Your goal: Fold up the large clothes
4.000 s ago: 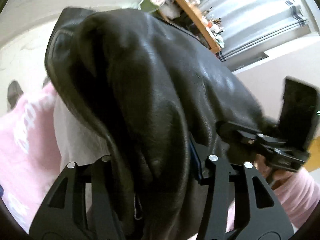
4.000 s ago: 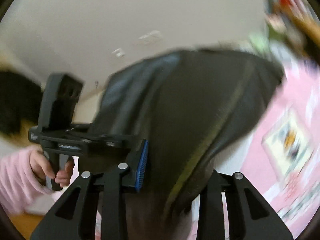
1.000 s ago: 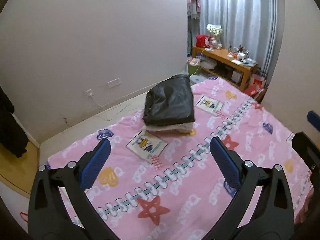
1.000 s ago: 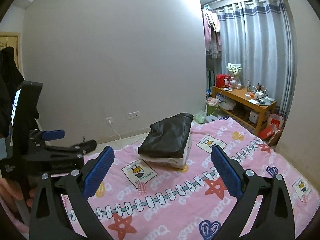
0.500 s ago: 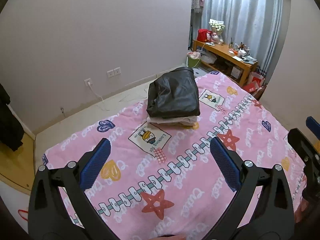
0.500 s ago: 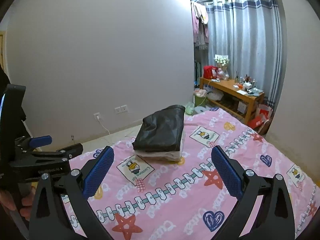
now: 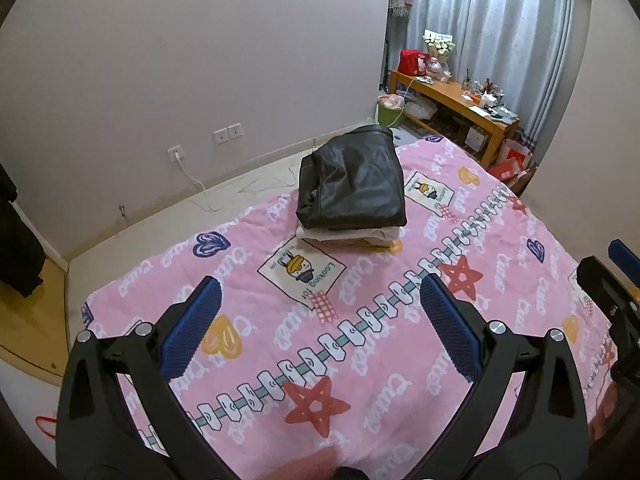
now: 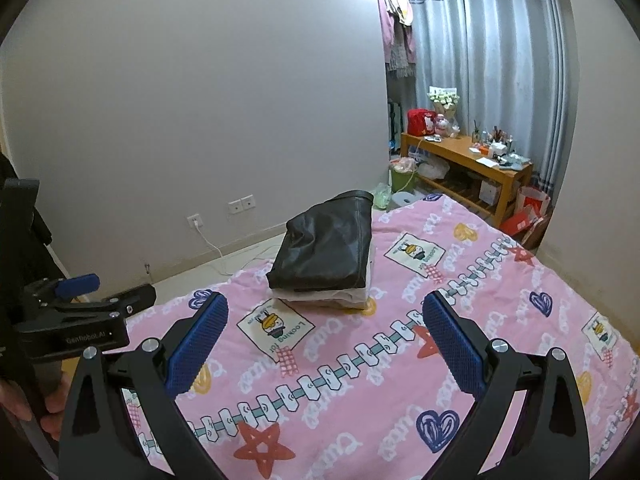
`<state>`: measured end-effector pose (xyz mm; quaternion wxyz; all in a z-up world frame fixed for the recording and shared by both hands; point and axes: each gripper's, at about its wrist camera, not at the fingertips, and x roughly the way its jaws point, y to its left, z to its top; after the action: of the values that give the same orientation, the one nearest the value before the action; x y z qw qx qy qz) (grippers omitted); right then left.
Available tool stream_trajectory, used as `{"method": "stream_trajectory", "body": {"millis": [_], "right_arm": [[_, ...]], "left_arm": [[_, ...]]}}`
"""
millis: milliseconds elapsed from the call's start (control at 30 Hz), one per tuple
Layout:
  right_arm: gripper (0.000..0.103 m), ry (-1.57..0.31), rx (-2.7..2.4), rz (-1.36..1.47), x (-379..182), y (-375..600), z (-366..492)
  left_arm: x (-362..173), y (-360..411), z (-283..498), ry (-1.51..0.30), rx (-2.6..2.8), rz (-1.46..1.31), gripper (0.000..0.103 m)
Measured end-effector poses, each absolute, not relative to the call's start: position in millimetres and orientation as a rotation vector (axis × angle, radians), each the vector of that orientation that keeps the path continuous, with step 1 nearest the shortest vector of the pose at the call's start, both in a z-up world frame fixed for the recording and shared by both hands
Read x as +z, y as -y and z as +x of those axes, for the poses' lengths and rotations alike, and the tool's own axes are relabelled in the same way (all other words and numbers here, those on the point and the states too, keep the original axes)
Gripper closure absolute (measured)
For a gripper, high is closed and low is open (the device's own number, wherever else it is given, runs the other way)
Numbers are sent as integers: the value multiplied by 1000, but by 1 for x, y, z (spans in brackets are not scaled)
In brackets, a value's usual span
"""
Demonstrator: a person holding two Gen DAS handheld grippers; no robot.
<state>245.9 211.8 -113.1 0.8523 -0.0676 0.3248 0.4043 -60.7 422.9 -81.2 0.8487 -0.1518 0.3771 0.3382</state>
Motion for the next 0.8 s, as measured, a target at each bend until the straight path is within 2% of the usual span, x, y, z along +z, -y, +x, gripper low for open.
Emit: {"method": "stream_trajectory", "body": {"millis": [800], "right_arm": [[8, -711, 853, -150, -121, -217, 247]], "left_arm": [[-80, -421, -61, -804, 705, -314, 6]]}}
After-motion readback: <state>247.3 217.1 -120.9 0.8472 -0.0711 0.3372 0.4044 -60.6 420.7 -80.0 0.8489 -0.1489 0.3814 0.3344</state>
